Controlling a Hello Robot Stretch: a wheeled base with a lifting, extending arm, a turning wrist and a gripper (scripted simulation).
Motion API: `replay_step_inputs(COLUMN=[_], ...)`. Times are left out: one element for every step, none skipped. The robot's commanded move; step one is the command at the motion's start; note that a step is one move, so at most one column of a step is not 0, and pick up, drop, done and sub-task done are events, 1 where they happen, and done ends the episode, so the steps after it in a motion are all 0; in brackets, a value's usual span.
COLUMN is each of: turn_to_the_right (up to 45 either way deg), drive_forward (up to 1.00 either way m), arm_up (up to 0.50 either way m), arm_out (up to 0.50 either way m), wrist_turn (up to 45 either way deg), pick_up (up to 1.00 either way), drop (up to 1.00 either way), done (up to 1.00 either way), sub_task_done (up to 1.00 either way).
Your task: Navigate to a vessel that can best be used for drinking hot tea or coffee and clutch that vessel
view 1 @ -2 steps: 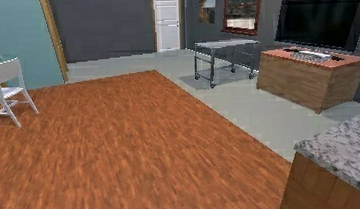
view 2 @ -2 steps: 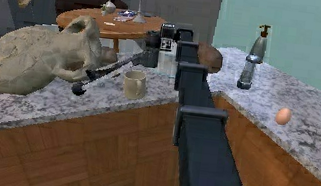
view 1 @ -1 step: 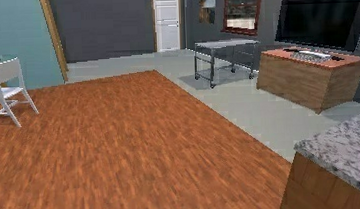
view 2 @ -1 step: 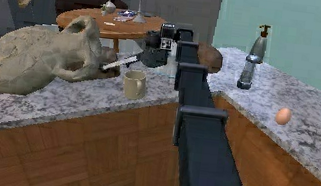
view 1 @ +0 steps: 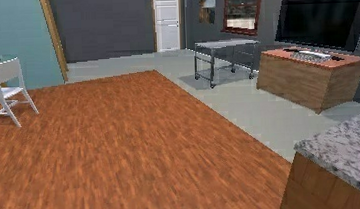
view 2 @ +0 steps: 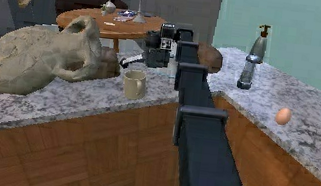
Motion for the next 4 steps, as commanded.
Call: replay_step_inputs(turn_to_the_right=[0.0,0.0,0.0,0.0], drive_forward=[0.00,0.00,0.00,0.00], arm_up=[-0.12,0.00,0.10,0.00], arm_out=[0.00,0.00,0.00,0.00], wrist_turn=[0.0,0.0,0.0,0.0], pick_up=[0.00,1.00,0.00,0.00], drop=[0.00,0.00,0.00,0.00], done=[0.00,0.00,0.00,1.00], sub_task_done=[0.00,0.00,0.00,0.00])
